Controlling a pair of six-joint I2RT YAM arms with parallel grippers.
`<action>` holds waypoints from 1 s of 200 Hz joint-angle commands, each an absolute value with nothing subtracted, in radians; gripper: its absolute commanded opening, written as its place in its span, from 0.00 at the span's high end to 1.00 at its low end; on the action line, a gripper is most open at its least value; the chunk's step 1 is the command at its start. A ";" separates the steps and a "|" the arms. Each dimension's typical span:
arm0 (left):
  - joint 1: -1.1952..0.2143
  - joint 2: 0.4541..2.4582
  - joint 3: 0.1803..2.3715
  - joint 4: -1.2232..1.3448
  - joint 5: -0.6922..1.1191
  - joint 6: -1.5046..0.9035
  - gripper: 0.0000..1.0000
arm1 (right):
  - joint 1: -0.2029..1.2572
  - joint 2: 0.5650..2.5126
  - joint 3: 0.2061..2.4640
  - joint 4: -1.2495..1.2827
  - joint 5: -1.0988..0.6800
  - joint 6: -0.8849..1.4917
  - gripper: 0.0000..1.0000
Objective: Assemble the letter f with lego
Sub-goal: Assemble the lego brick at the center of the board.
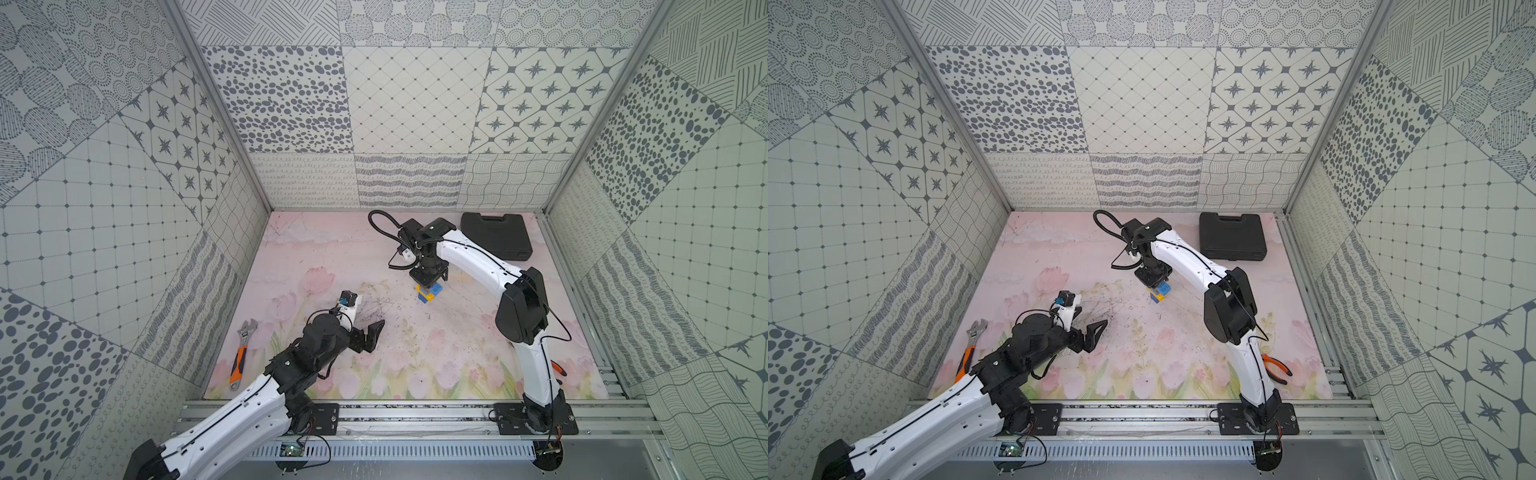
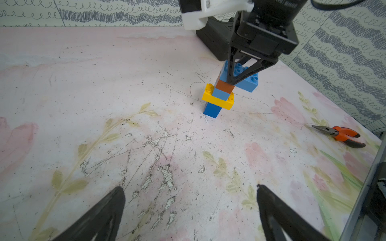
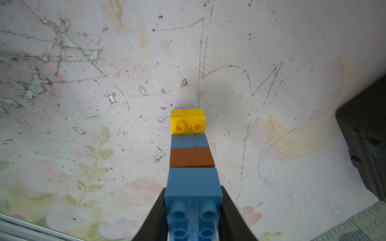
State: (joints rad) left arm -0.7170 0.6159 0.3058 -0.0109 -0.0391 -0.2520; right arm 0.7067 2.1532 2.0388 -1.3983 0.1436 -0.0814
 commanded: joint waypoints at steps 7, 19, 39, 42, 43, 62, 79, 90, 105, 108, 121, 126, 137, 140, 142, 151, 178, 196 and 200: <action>-0.712 0.618 0.304 0.018 -0.030 -0.245 0.01 | 0.704 2.221 2.007 -1.443 0.160 -0.078 0.62; -0.713 0.617 0.305 0.017 -0.030 -0.245 0.01 | 0.703 2.216 2.004 -1.434 0.156 -0.079 0.59; -0.713 0.617 0.306 0.016 -0.031 -0.246 0.01 | 0.700 2.201 1.993 -1.415 0.141 -0.080 0.56; -0.713 0.618 0.305 0.017 -0.030 -0.245 0.01 | 0.701 2.198 1.993 -1.412 0.140 -0.079 0.56; -0.713 0.618 0.305 0.016 -0.029 -0.245 0.01 | 0.700 2.196 1.991 -1.411 0.140 -0.078 0.56; -0.714 0.618 0.305 0.017 -0.030 -0.245 0.01 | 0.697 2.178 1.986 -1.396 0.133 -0.078 0.54; -0.713 0.617 0.307 0.014 -0.028 -0.245 0.01 | 0.690 2.158 1.983 -1.382 0.113 -0.078 0.52; -0.712 0.618 0.307 0.015 -0.029 -0.246 0.01 | 0.688 2.147 1.982 -1.372 0.109 -0.076 0.50; -0.711 0.618 0.307 0.013 -0.029 -0.245 0.01 | 0.683 2.126 1.971 -1.352 0.102 -0.073 0.47; -0.713 0.618 0.307 0.014 -0.028 -0.245 0.01 | 0.682 2.122 1.970 -1.349 0.098 -0.072 0.46; -0.712 0.618 0.309 0.012 -0.029 -0.246 0.01 | 0.679 2.105 1.960 -1.334 0.088 -0.068 0.43; -0.712 0.618 0.309 0.012 -0.028 -0.245 0.01 | 0.678 2.097 1.954 -1.326 0.086 -0.066 0.43; -0.711 0.618 0.309 0.011 -0.028 -0.245 0.01 | 0.677 2.079 1.938 -1.307 0.087 -0.061 0.41; -0.712 0.617 0.310 0.011 -0.027 -0.245 0.01 | 0.675 2.074 1.932 -1.301 0.087 -0.060 0.41; -0.712 0.618 0.310 0.010 -0.027 -0.245 0.01 | 0.674 2.071 1.930 -1.298 0.087 -0.059 0.41; -0.712 0.618 0.311 0.010 -0.027 -0.245 0.01 | 0.671 2.057 1.918 -1.281 0.089 -0.054 0.41; -0.712 0.621 0.314 0.007 -0.025 -0.244 0.01 | 0.666 2.029 1.883 -1.238 0.053 -0.046 0.42; -0.712 0.624 0.316 0.007 -0.025 -0.245 0.01 | 0.664 2.028 1.867 -1.233 0.044 -0.043 0.43; -0.712 0.623 0.317 0.006 -0.024 -0.246 0.01 | 0.665 2.029 1.866 -1.233 0.042 -0.043 0.43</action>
State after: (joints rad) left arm -0.7132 0.6189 0.3058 -0.0109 -0.0364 -0.2523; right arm 0.6701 2.0567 1.8908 -1.2732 0.0742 -0.0582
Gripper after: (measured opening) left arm 0.991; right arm 0.572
